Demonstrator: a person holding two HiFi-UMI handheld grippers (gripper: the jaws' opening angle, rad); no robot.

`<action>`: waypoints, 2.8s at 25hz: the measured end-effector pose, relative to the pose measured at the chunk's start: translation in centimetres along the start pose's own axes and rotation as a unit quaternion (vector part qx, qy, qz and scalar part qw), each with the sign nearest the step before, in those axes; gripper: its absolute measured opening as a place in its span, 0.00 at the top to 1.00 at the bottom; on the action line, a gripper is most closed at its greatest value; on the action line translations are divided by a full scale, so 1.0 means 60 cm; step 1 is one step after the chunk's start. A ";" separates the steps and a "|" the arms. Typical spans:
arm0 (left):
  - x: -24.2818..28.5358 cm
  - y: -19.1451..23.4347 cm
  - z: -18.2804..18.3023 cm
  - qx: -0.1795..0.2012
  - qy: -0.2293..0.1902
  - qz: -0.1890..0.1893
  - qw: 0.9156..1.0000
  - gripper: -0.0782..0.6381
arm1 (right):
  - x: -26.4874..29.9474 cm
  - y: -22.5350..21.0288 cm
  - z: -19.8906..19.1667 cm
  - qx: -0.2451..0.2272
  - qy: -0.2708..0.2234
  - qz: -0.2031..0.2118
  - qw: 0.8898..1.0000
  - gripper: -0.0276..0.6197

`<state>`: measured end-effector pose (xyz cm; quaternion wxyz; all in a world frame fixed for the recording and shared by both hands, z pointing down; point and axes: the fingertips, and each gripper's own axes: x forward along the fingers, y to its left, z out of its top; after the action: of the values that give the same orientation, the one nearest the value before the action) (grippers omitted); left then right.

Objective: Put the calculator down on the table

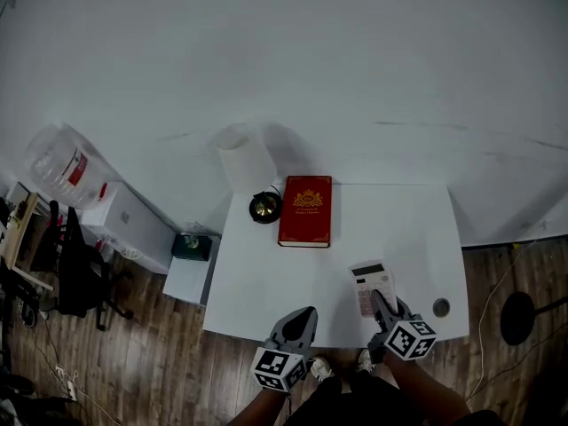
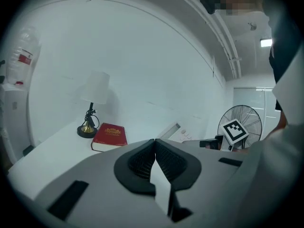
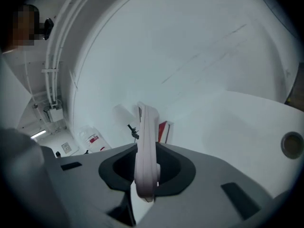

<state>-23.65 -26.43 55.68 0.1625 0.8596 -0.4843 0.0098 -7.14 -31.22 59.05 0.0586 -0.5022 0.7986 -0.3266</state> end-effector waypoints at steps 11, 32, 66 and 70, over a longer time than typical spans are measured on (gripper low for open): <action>0.014 -0.023 -0.067 -0.025 0.034 -0.003 0.999 0.87 | 0.033 -0.109 -0.095 0.031 0.054 -0.063 0.996 0.82; 0.045 -0.050 -0.096 -0.023 0.059 -0.006 0.998 0.87 | 0.029 -0.184 -0.145 -0.039 0.095 -0.134 0.986 0.69; 0.083 -0.081 -0.027 -0.006 0.025 -0.016 1.000 0.87 | -0.047 -0.054 0.073 -0.293 0.004 -0.079 0.953 0.71; 0.085 -0.087 -0.016 0.006 0.019 -0.019 1.000 0.87 | -0.058 0.017 0.123 -0.327 -0.047 -0.038 0.943 0.86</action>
<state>-16.44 -27.91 56.08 0.1669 0.8693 -0.4645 0.0258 -3.09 -31.44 51.89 -0.0836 -0.5385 0.8381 -0.0254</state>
